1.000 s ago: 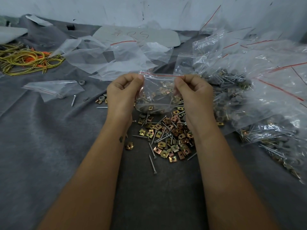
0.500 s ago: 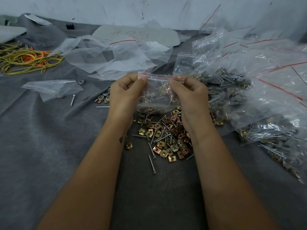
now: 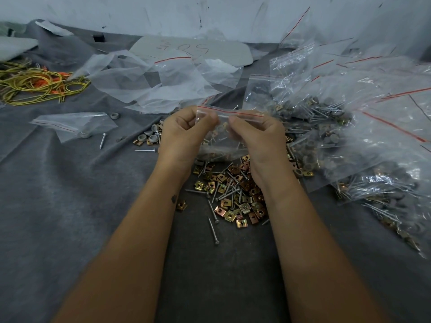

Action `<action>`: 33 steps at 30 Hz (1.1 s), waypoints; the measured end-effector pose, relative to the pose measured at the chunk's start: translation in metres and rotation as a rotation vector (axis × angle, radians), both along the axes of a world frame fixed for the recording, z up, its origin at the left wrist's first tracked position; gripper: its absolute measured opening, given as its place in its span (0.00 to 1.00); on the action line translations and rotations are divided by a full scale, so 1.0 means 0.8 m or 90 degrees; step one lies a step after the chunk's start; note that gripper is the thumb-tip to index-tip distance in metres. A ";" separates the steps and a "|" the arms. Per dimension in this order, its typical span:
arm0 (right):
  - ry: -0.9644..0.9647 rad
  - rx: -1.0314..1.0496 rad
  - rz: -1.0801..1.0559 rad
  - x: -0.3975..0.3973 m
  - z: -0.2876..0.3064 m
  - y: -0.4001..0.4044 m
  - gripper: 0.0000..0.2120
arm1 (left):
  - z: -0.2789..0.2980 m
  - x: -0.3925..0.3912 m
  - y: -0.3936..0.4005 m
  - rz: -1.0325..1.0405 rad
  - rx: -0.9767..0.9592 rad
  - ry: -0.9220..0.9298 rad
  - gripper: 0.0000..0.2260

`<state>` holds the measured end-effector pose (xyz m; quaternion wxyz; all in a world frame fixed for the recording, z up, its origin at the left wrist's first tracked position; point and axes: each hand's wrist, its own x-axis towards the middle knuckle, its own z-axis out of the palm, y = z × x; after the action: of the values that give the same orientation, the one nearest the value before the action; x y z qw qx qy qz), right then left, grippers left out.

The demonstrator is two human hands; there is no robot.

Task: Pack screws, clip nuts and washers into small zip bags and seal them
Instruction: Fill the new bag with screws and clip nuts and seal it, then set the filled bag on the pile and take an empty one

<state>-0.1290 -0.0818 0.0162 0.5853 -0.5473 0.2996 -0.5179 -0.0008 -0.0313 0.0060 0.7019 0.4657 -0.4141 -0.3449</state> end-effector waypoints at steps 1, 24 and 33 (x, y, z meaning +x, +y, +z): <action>0.000 -0.007 0.000 0.000 0.000 0.000 0.07 | -0.001 0.000 -0.001 -0.005 -0.002 -0.001 0.04; 0.225 -0.049 -0.072 -0.018 0.020 -0.018 0.04 | 0.011 -0.015 -0.012 0.118 0.062 0.040 0.04; -0.043 0.107 -0.355 -0.058 0.104 -0.105 0.25 | 0.018 -0.025 -0.032 0.105 0.094 -0.050 0.13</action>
<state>-0.1758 -0.1655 0.0993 0.4736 -0.3758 0.4606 -0.6499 -0.0209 -0.0566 0.0205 0.6750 0.5619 -0.3752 -0.2966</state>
